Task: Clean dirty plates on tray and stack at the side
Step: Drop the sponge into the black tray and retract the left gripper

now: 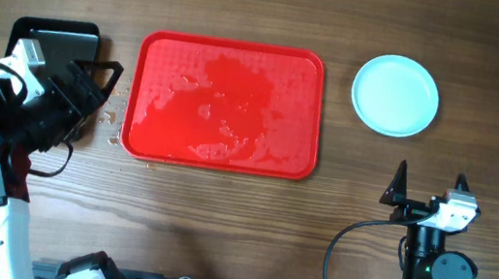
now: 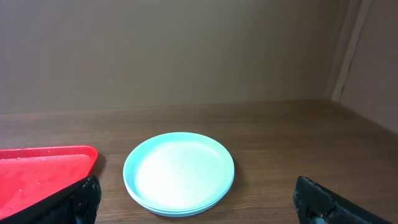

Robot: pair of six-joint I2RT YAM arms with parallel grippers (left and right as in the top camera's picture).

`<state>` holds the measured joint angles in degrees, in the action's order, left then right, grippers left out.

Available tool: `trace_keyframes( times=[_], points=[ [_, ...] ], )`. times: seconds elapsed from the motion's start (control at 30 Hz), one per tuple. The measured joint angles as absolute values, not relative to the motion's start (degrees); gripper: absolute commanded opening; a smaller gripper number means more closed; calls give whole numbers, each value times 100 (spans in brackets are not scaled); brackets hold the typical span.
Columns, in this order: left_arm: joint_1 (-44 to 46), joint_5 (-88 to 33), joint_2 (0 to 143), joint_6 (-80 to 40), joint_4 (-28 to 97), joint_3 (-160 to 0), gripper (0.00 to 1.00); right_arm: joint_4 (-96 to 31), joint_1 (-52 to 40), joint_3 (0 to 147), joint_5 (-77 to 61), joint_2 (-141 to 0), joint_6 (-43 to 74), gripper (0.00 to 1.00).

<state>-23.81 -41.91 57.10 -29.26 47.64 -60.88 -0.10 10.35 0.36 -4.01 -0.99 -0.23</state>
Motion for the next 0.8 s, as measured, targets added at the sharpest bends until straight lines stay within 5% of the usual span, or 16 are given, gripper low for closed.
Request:
trace_keyframes(
  times=[0.8],
  points=[
    [-2314,-3868,5760,-2928,4960,-6088,100,-10,1035,36,-399,-99,-36,100]
  ],
)
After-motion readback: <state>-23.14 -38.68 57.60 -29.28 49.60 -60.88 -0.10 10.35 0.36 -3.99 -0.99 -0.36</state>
